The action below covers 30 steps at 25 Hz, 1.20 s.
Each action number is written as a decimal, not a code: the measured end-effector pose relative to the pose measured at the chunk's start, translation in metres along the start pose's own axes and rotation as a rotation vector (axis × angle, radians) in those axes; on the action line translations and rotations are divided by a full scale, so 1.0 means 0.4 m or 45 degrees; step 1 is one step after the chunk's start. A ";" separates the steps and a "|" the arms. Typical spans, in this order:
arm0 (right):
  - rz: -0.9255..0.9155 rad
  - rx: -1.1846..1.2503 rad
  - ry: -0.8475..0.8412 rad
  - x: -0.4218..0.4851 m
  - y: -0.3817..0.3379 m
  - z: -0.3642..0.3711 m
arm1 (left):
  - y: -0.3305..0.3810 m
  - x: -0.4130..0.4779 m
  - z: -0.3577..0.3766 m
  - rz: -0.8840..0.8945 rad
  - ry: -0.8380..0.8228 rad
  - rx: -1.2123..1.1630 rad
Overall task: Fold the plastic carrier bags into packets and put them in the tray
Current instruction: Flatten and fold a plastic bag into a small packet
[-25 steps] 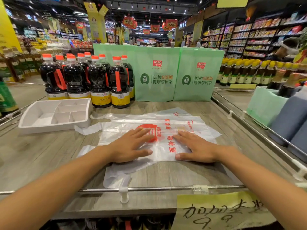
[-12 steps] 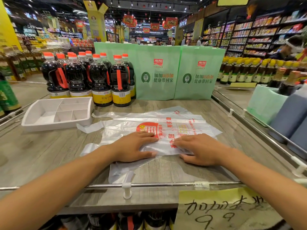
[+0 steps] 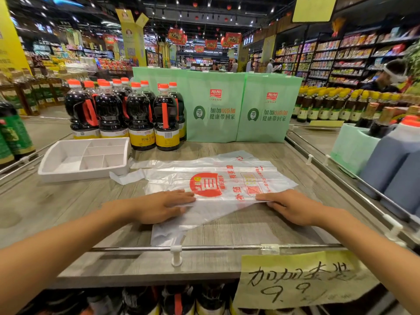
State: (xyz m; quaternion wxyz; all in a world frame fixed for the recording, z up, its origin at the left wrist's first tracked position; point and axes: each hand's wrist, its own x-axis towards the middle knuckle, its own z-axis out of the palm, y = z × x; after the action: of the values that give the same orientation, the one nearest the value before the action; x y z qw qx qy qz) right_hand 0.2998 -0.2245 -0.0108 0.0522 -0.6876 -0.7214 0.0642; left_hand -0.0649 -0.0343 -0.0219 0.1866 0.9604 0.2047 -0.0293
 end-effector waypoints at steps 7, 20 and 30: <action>0.031 0.098 -0.002 -0.098 0.015 -0.036 | -0.046 -0.118 -0.016 -0.070 0.050 -0.174; 0.393 -0.092 0.240 -0.068 0.044 -0.103 | -0.031 -0.078 -0.040 -0.341 0.750 -0.233; 0.405 -0.455 0.204 -0.034 0.093 -0.044 | -0.093 -0.083 -0.045 -0.814 0.807 0.112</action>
State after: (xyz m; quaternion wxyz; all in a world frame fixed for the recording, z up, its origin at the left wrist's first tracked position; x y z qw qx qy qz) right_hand 0.3400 -0.2361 0.0006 -0.0238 -0.7936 -0.5976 -0.1118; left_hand -0.1107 -0.0087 -0.0139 0.0553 0.8175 0.5366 0.2015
